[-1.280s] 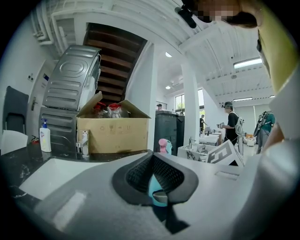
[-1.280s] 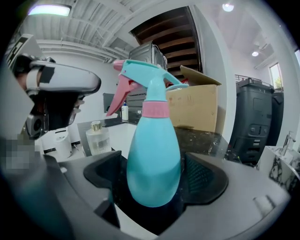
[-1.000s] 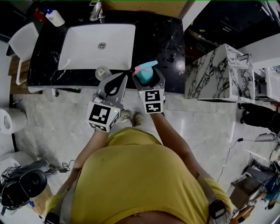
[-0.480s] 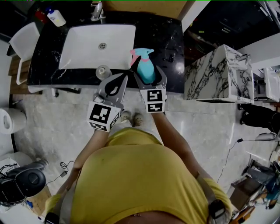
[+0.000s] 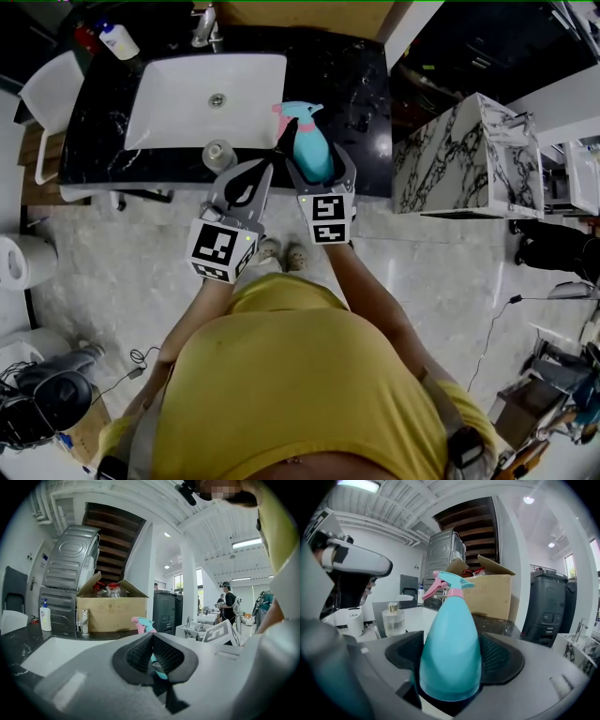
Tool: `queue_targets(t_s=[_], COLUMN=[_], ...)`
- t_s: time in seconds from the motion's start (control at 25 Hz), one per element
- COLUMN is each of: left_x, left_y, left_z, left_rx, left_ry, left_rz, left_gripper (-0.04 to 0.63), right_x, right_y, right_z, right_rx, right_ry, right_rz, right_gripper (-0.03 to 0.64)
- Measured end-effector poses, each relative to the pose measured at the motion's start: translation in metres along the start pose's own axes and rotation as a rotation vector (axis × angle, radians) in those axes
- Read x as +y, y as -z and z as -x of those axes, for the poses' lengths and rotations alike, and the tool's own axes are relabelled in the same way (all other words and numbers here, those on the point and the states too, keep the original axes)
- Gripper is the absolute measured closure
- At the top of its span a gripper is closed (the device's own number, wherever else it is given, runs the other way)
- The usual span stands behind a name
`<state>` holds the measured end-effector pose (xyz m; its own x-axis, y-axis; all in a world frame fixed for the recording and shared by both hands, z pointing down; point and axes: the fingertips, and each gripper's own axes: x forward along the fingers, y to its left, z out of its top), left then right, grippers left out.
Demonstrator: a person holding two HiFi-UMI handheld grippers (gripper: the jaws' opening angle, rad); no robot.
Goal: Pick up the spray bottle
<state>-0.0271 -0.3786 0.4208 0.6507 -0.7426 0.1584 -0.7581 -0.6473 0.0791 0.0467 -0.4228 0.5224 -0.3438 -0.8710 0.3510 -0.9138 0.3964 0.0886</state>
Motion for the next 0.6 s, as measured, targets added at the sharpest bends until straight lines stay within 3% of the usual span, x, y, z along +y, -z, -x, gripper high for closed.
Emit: queue_targets(t_s=[0.44, 0.6], left_x=[0.002, 0.003], left_y=[0.005, 0.007], left_z=[-0.001, 0.0], left_rx=[0.014, 0.017], left_ry=[-0.003, -0.006], left_rz=[0.009, 0.01], left_gripper=[0.591, 0.591], right_x=[-0.007, -0.004], right_y=[0.026, 0.029], right_z=[0.002, -0.004], right_rx=[0.054, 0.07], right_ry=[0.032, 0.024], right_rz=[-0.047, -0.05], right_gripper=[0.247, 0.158])
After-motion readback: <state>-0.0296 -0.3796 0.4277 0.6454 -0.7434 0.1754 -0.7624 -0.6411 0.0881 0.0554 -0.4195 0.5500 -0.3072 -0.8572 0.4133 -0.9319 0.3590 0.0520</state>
